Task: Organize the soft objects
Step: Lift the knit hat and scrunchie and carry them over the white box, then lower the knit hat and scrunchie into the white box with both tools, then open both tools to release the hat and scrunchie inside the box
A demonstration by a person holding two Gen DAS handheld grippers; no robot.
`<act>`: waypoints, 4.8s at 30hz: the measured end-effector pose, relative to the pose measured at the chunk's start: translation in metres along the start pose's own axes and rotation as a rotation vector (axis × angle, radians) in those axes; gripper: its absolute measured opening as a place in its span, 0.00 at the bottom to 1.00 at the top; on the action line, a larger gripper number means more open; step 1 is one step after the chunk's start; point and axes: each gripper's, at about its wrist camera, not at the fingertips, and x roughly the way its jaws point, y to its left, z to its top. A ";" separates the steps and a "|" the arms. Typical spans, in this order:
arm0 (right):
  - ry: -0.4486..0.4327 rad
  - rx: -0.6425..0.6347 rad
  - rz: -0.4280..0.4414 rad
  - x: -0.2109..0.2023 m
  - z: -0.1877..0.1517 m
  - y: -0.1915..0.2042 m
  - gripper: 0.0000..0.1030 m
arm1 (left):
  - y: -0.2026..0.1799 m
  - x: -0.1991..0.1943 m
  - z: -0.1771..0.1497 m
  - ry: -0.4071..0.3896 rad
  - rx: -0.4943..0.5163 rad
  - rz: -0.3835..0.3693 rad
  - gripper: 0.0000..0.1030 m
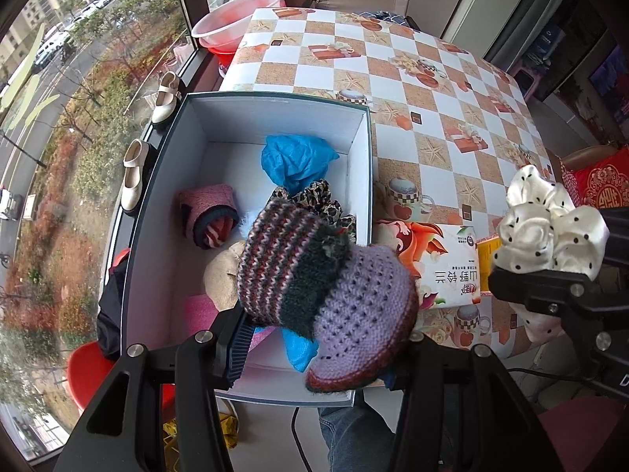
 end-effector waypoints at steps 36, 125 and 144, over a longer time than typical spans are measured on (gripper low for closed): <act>0.020 -0.033 0.001 0.010 0.011 0.010 0.22 | 0.019 0.005 -0.001 0.008 -0.047 0.009 0.54; 0.006 -0.079 -0.051 0.028 0.070 0.034 1.00 | 0.064 0.003 0.003 0.030 -0.217 0.167 0.80; 0.007 -0.080 -0.056 0.027 0.064 0.041 1.00 | 0.068 0.011 -0.004 0.069 -0.241 0.147 0.80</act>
